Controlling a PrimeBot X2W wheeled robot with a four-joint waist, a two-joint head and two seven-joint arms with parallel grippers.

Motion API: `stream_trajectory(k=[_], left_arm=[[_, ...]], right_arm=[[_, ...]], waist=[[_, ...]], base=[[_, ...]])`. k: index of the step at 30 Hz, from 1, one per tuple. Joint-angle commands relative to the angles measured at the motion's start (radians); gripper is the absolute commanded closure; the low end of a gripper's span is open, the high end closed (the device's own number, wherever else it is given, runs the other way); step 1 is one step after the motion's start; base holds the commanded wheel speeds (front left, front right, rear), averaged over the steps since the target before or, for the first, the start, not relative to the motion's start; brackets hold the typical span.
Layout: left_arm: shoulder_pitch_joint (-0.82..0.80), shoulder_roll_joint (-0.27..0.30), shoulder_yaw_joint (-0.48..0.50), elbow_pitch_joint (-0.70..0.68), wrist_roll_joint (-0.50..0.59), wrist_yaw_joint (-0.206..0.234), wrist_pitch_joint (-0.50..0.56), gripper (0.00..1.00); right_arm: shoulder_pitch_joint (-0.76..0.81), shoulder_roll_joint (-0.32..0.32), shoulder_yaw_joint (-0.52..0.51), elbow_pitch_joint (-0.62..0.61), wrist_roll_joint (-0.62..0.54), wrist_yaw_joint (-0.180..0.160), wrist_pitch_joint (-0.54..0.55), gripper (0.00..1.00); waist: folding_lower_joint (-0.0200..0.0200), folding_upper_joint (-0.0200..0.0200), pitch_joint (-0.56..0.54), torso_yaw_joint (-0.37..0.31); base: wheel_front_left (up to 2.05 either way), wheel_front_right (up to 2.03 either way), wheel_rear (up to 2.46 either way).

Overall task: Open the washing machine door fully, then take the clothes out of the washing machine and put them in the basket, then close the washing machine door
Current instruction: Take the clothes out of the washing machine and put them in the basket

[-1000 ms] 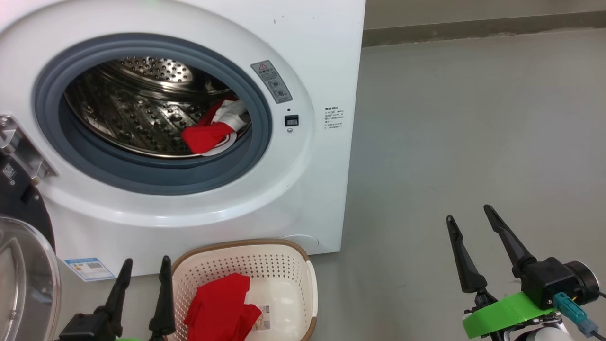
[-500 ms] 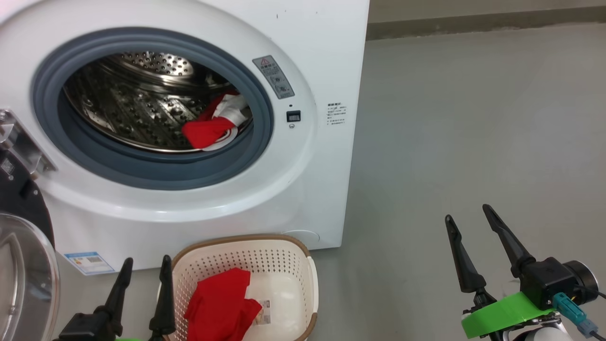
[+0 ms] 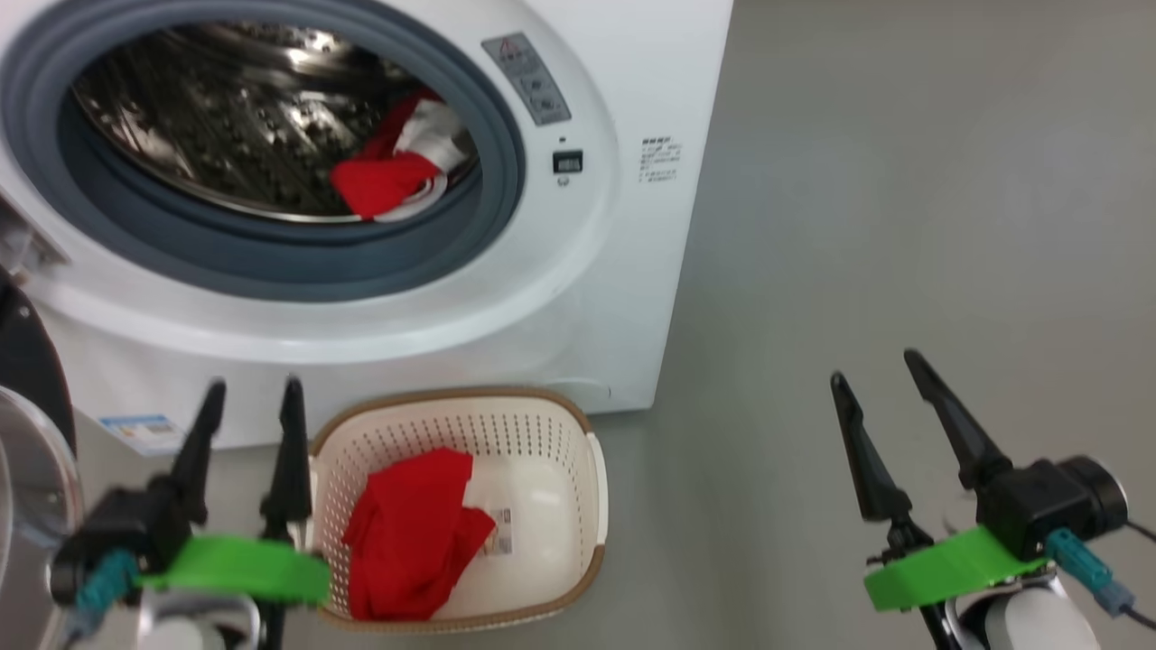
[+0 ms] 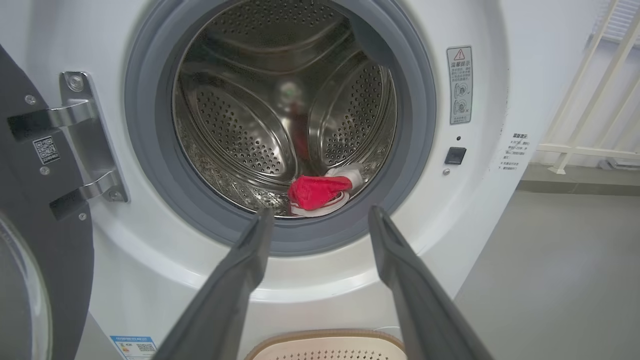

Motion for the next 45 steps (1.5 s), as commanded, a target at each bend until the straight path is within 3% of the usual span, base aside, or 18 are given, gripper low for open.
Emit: stream_trajectory(k=[1, 10, 27, 36, 45], left_arm=[[-0.095, 0.033, 0.031, -0.001, -0.006, -0.009, -0.002, 0.0], [-0.298, 0.047, 0.053, 0.099, -0.037, -0.04, -0.008, 0.0], [-0.799, 0.062, 0.031, 0.381, 0.02, -0.099, -0.013, 0.0], [-1.033, 0.047, 0.03, 0.63, -0.028, -0.116, 0.009, 0.0], [-1.179, 0.034, 0.059, 0.82, -0.135, -0.126, 0.121, 0.0]], right_arm=[[-0.059, -0.002, 0.027, -0.035, 0.01, 0.006, -0.006, 0.0], [-0.131, 0.003, 0.029, -0.055, 0.016, 0.006, -0.006, 0.0], [-0.239, 0.006, 0.059, -0.074, 0.015, 0.006, -0.006, 0.0], [-0.287, 0.006, 0.121, -0.037, 0.046, 0.006, -0.006, 0.0], [-0.311, 0.006, 0.157, 0.006, 0.069, 0.006, -0.006, 0.0]], waist=[[0.0, 0.0, 0.076, 0.008], [0.0, 0.0, 0.199, -0.011], [0.0, 0.0, 0.429, -0.029], [0.0, 0.0, 0.494, -0.062], [0.0, 0.0, 0.527, -0.101]], base=[[0.0, 0.0, 0.0], [0.0, 0.0, 0.0], [0.0, 0.0, 0.0], [0.0, 0.0, 0.0], [0.0, 0.0, 0.0]])
